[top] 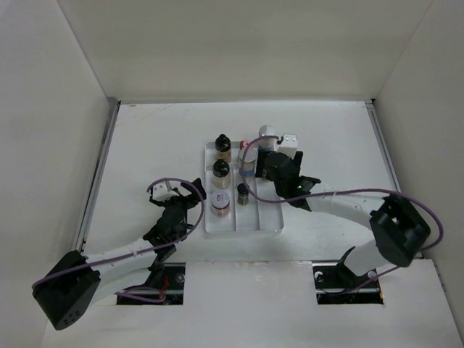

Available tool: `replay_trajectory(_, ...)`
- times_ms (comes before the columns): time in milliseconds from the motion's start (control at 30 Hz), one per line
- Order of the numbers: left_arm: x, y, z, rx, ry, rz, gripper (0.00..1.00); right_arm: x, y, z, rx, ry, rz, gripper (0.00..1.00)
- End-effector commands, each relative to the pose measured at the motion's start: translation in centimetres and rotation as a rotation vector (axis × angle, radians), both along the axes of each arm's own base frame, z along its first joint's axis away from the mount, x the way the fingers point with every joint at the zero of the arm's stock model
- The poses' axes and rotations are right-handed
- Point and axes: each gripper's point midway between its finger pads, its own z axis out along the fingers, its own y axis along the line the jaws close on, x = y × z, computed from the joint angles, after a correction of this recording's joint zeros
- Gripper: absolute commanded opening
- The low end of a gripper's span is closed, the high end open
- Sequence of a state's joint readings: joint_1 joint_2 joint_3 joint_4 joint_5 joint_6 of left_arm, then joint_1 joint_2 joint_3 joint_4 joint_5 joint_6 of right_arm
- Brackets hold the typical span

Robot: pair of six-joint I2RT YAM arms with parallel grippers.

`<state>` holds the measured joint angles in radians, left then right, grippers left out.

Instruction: Organize the condiment bottles

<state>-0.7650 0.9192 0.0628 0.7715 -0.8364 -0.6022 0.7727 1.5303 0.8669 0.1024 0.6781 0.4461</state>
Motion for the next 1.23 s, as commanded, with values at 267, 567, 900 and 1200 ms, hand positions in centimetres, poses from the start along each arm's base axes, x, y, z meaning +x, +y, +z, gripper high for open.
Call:
replay_trajectory(267, 0.1, 0.0, 2.8, -0.002, 0.0, -0.004, 1.0, -0.6, -7.4, 8.9, 0.203, -0.217, -0.152, 1.0)
replay_trajectory(567, 0.4, 1.4, 3.6, 0.164, 0.239, 0.041, 1.0, 1.7, -13.9, 8.1, 0.276, -0.307, -0.365, 1.0)
replay_trajectory(900, -0.3, 4.2, 1.0, 0.168, 0.5, 0.097, 1.0, 2.5, -13.7, 2.7, 0.255, -0.202, -0.383, 1.0)
replay_trajectory(1200, -0.8, 3.3, 2.9, 0.13, 0.476, 0.04, 1.0, 2.8, -13.9, 2.2, 0.317, -0.191, -0.368, 1.0)
